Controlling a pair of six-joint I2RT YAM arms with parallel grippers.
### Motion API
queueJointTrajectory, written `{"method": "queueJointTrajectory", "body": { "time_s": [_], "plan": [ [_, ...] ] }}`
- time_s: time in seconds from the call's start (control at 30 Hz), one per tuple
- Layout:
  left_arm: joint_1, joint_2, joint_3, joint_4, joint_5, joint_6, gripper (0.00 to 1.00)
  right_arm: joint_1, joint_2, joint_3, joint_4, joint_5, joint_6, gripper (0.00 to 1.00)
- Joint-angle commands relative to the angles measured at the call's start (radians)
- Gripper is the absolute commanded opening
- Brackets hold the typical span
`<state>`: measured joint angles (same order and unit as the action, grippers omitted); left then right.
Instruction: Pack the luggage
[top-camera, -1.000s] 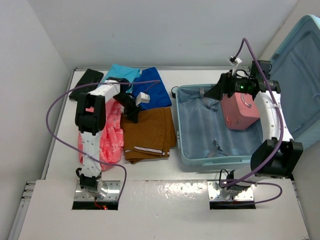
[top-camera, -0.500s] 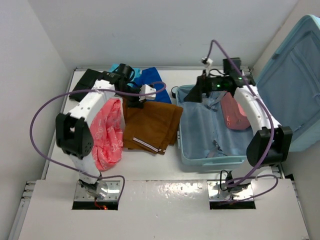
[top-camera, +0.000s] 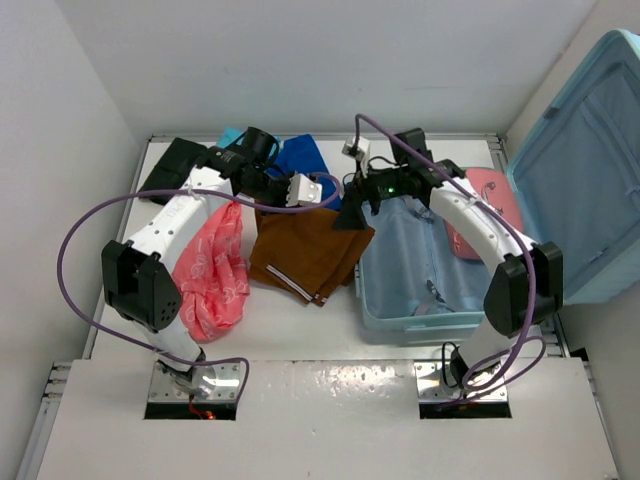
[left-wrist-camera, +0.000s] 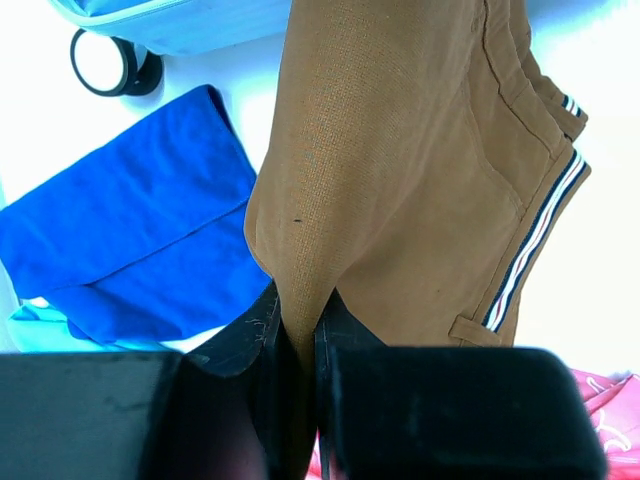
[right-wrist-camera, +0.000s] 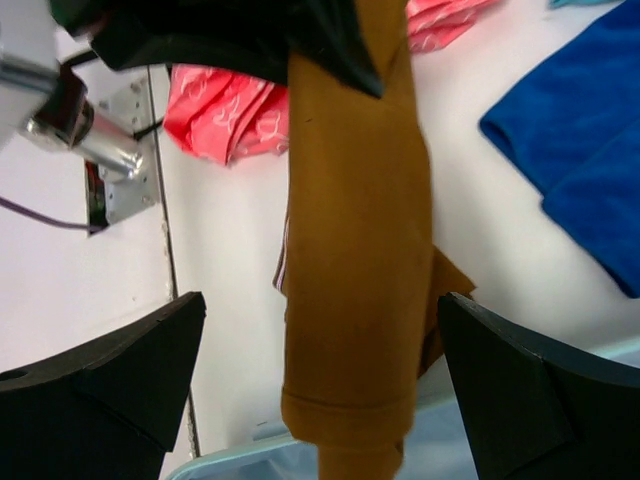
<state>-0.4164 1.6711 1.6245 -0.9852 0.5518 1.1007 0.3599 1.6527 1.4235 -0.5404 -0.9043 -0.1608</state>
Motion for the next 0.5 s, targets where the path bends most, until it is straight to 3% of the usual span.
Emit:
{"method": "queueJointTrajectory", "body": {
  "time_s": [0.0, 0.3, 0.4, 0.43, 0.47],
  "plan": [
    [-0.01, -0.01, 0.044, 0.025, 0.1, -0.025, 0.0, 0.052, -0.016, -0.026, 0.022, 0.039, -0.051, 0.99],
    [-0.01, -0.01, 0.066, 0.025, 0.145, -0.064, 0.0, 0.112, 0.084, -0.011, 0.183, 0.114, 0.064, 0.99],
    [-0.01, -0.019, 0.066, 0.025, 0.145, -0.064, 0.0, 0.142, 0.117, 0.014, 0.203, 0.157, 0.078, 0.9],
    [-0.01, -0.019, 0.066, 0.025, 0.154, -0.064, 0.0, 0.151, 0.124, 0.02, 0.207, 0.175, 0.083, 0.85],
    [-0.01, -0.019, 0.066, 0.025, 0.154, -0.064, 0.0, 0.152, 0.13, 0.022, 0.217, 0.188, 0.09, 0.73]
  ]
}}
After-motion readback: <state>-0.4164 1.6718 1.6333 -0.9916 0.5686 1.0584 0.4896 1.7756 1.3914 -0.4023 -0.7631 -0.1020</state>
